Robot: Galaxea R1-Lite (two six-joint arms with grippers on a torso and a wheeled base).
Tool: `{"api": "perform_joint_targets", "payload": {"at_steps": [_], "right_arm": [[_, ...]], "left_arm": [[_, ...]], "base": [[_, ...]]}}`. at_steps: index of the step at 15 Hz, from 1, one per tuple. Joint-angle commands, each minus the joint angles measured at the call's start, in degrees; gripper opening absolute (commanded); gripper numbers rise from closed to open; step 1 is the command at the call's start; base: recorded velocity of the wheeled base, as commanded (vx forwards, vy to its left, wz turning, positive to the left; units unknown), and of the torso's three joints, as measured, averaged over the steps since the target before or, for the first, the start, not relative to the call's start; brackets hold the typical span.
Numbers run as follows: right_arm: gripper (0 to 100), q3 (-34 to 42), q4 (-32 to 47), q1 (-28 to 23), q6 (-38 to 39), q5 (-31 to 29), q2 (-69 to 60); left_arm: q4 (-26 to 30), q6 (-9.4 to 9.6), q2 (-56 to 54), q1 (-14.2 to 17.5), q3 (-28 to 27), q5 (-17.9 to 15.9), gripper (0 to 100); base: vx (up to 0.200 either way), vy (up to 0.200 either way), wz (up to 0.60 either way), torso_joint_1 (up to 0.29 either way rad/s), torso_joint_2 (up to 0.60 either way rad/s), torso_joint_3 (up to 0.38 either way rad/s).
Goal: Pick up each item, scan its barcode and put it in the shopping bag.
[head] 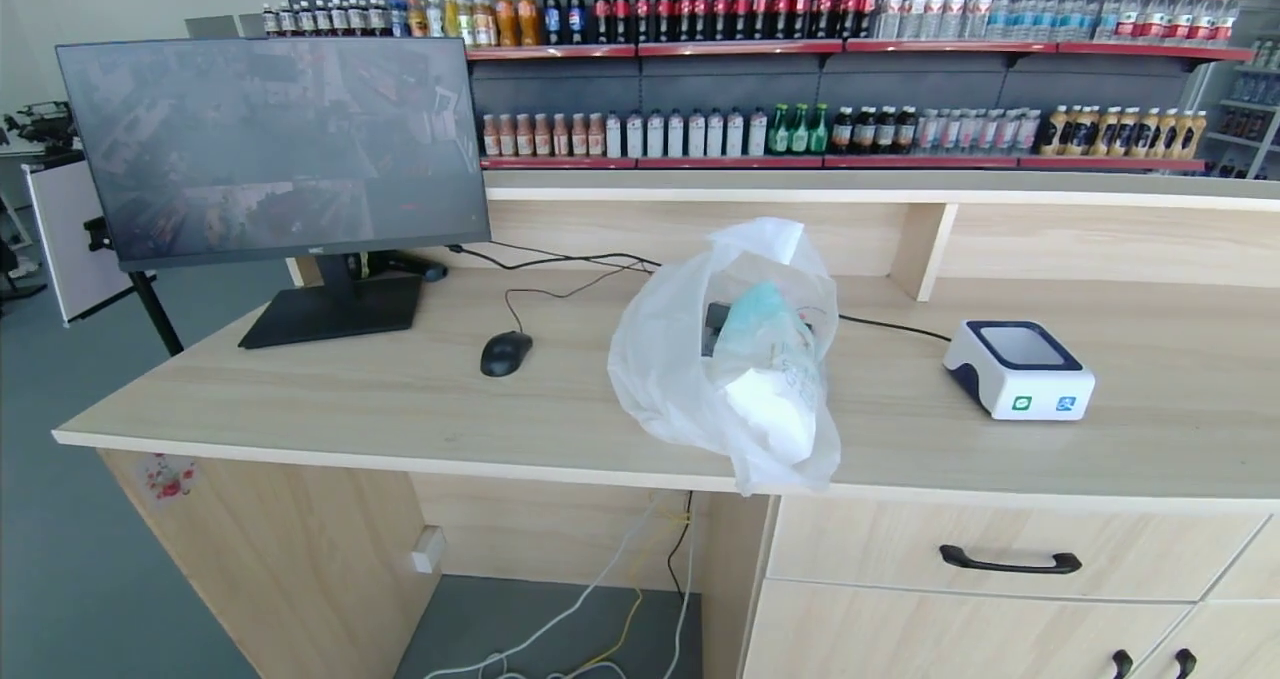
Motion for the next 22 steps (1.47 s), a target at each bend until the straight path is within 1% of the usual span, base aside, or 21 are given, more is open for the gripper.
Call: {"api": "perform_joint_targets", "payload": {"at_steps": [1,15,19,22], "right_arm": [[100,0.01,0.00,-0.04,0.10,0.00,0.00],[100,0.01,-0.09,-0.04,-0.25,0.09,0.00],[100,0.01,-0.09,0.05,-0.34,0.09,0.00],[100,0.01,-0.09,-0.04,-0.25,0.09,0.00]], "left_arm": [[-0.02,-0.01,-0.02,0.00,0.00,0.01,100],[-0.02,-0.01,-0.02,0.00,0.00,0.01,100],[-0.02,-0.10,-0.02,0.00,0.00,0.01,100],[-0.02,-0.10,-0.02,0.00,0.00,0.01,100]], "base": [[0.000,-0.200,0.00,0.007,0.01,-0.002],[0.000,-0.200,0.00,0.002,0.00,0.002],[0.000,0.000,0.00,0.000,0.00,0.000],[-0.200,0.000,0.00,0.007,0.00,0.007]]}}
